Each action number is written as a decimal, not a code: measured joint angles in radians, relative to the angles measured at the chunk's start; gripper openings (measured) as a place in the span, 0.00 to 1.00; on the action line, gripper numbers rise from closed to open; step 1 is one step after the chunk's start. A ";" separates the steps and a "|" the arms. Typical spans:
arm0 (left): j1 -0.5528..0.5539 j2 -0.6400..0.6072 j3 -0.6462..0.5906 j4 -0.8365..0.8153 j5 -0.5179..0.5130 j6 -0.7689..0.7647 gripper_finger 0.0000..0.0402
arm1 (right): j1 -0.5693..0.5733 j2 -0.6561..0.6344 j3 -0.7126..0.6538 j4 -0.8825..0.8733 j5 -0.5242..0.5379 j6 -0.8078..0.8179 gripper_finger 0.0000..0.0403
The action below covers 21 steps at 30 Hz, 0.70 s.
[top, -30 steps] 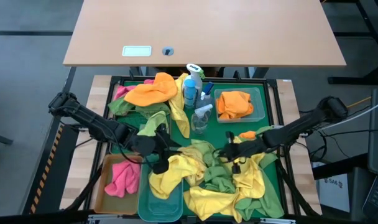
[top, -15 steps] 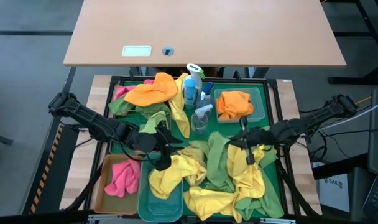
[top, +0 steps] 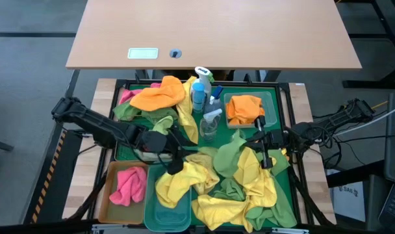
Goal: Sort microfiber towel by color & place in baskets
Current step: Put the green towel into the wire basket
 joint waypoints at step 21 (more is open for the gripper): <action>0.070 0.406 -0.001 0.720 0.025 0.324 0.57 | 0.000 0.008 0.000 0.002 -0.011 0.002 0.00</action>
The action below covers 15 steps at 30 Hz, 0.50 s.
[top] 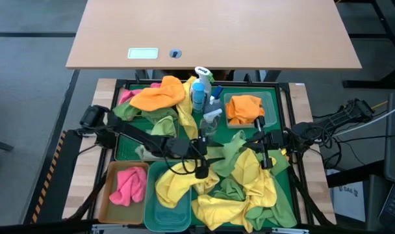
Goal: Sort microfiber towel by color & place in baskets
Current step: Put the green towel into the wire basket
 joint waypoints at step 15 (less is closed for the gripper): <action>0.030 0.085 0.000 0.189 0.050 0.018 0.52 | 0.000 0.159 0.000 0.185 0.000 -0.069 0.00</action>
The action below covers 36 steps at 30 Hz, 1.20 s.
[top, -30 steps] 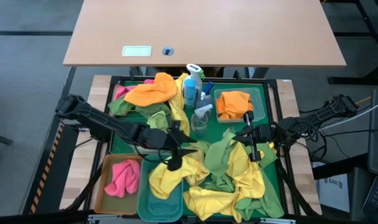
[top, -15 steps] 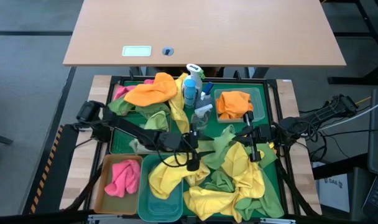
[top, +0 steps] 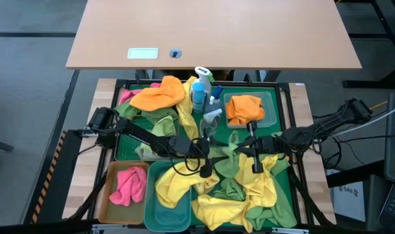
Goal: Sort microfiber towel by color & place in baskets
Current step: Put the green towel into the wire basket
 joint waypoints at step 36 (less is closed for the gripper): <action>-0.019 -0.386 0.000 -0.529 -0.068 0.016 0.01 | 0.000 -0.049 -0.001 -0.040 0.079 0.053 0.51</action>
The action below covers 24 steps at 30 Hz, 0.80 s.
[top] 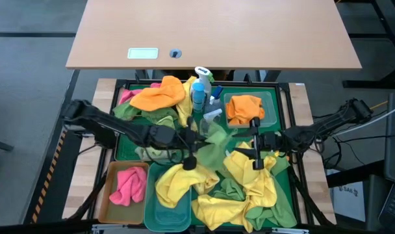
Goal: Sort microfiber towel by color & place in baskets
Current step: Put the green towel into the wire basket
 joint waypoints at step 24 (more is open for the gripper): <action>-0.073 -0.528 0.000 -0.963 -0.179 -0.457 0.01 | 0.000 -0.003 0.000 -0.197 -0.008 0.072 0.51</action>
